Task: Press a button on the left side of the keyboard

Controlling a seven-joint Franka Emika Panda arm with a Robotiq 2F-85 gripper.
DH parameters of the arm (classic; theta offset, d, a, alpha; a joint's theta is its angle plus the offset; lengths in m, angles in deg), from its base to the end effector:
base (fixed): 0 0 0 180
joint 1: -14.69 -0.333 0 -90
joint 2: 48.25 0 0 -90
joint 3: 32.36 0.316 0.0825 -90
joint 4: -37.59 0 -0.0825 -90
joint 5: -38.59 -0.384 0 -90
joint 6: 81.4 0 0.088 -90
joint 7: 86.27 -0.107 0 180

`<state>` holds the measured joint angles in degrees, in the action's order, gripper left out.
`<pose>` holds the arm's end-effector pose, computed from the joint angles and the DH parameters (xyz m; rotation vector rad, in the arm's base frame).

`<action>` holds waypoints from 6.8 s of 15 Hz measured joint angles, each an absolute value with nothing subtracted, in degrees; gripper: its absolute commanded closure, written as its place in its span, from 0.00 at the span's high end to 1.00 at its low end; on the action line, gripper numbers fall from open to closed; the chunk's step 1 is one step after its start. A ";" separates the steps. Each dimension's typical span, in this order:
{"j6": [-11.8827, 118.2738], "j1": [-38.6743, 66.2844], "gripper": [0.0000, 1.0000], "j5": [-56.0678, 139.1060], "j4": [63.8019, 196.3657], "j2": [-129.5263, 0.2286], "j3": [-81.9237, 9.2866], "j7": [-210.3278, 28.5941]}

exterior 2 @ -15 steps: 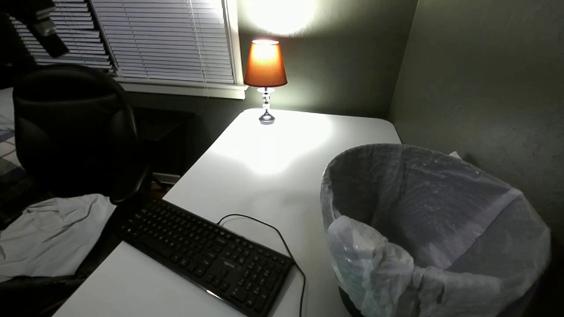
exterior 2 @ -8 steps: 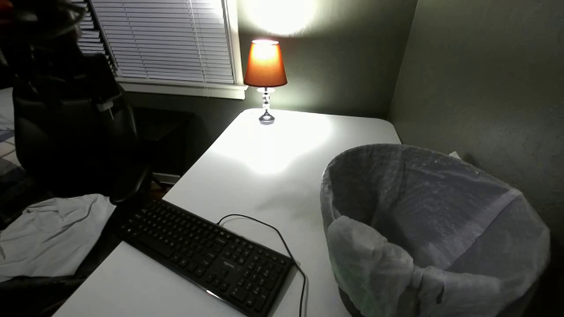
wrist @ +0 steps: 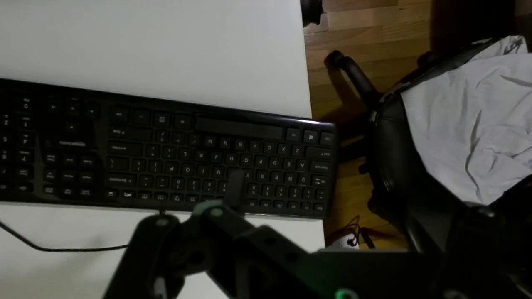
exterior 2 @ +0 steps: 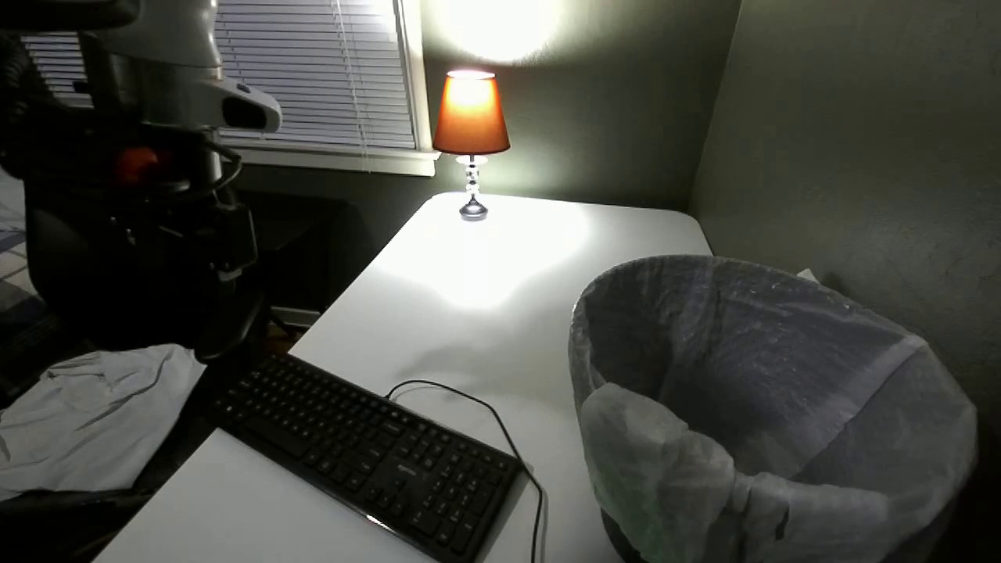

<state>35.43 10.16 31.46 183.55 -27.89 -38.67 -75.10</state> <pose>0.3987 -0.0046 0.3821 -2.9693 -0.1616 0.2080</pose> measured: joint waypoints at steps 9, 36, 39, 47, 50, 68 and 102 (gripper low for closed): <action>39.06 10.19 1.00 31.41 179.96 -38.92 -35.82 -78.38; 39.11 10.16 0.00 30.06 169.95 -61.19 -30.04 -84.00; 39.10 10.16 0.00 30.02 168.48 -63.56 -29.89 -84.03; 38.92 10.48 0.00 28.32 164.20 -69.44 -28.68 -82.71; 38.55 10.79 0.00 28.06 162.38 -71.42 -28.09 -81.92; 30.69 11.48 0.00 28.05 155.13 -77.59 -27.55 -80.82; 30.71 11.46 0.00 28.84 153.82 -80.08 -28.05 -82.84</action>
<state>30.71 11.46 28.84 153.82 -80.08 -28.05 -82.84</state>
